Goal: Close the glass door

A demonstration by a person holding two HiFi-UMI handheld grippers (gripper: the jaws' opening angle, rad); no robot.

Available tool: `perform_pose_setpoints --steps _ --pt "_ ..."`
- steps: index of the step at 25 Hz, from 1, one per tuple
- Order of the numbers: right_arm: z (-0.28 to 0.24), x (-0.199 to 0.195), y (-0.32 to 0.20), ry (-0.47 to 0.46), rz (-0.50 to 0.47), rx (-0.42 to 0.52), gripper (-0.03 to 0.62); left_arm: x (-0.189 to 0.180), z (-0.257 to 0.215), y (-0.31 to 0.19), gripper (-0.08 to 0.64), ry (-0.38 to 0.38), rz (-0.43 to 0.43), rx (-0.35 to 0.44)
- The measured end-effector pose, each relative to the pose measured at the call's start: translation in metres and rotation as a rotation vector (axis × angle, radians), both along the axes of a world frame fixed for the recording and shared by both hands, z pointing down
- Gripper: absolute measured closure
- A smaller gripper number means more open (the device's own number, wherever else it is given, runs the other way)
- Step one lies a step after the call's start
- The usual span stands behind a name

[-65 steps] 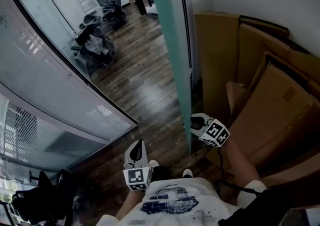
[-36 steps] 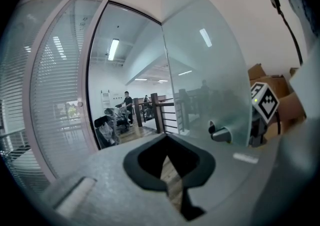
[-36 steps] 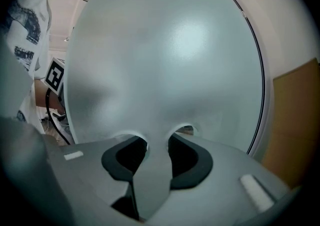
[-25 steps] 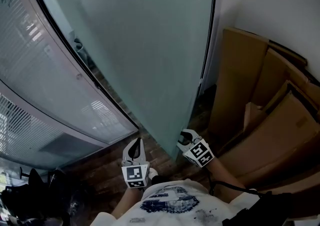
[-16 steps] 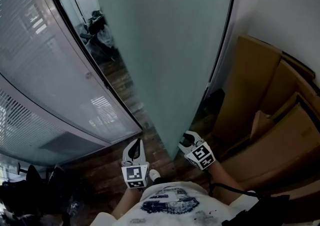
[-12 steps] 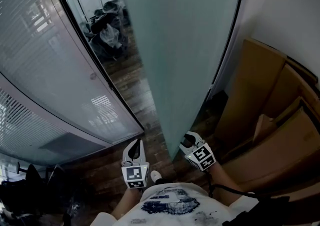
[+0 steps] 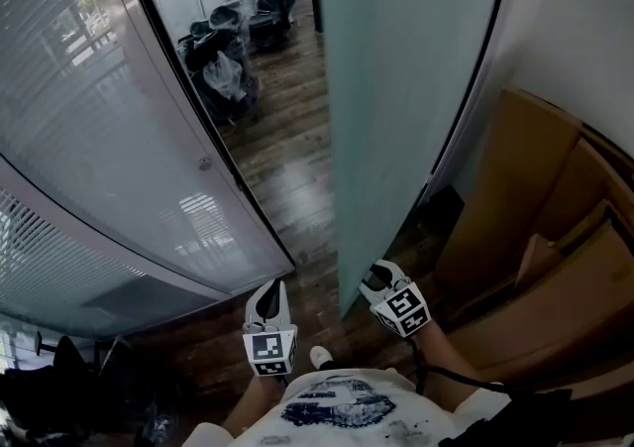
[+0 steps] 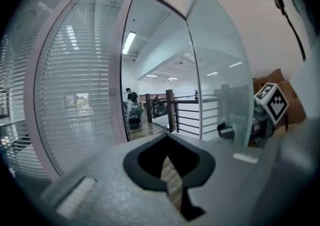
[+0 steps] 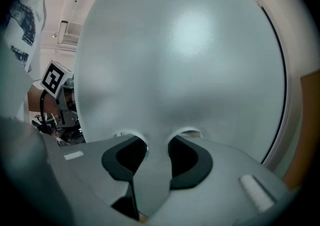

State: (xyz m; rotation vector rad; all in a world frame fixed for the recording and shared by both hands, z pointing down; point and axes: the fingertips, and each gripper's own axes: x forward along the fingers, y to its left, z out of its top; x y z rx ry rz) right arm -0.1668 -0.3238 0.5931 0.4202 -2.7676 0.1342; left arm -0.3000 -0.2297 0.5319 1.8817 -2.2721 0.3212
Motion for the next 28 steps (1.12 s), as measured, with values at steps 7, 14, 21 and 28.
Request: perform_pose_setpoints --steps 7,14,21,28 --pt "0.000 -0.027 -0.015 -0.013 0.028 0.000 0.459 -0.038 0.002 0.006 0.558 0.003 0.002 0.007" --pt "0.000 -0.055 -0.020 -0.021 0.051 0.014 0.459 -0.078 0.003 0.024 0.558 -0.012 0.013 0.023" --pt "0.001 -0.078 -0.039 -0.024 0.071 0.016 0.460 -0.099 0.007 0.028 0.558 -0.006 -0.016 0.014" --pt "0.000 -0.099 -0.052 -0.026 0.081 0.013 0.460 -0.120 0.009 0.048 0.557 0.000 -0.094 0.008"
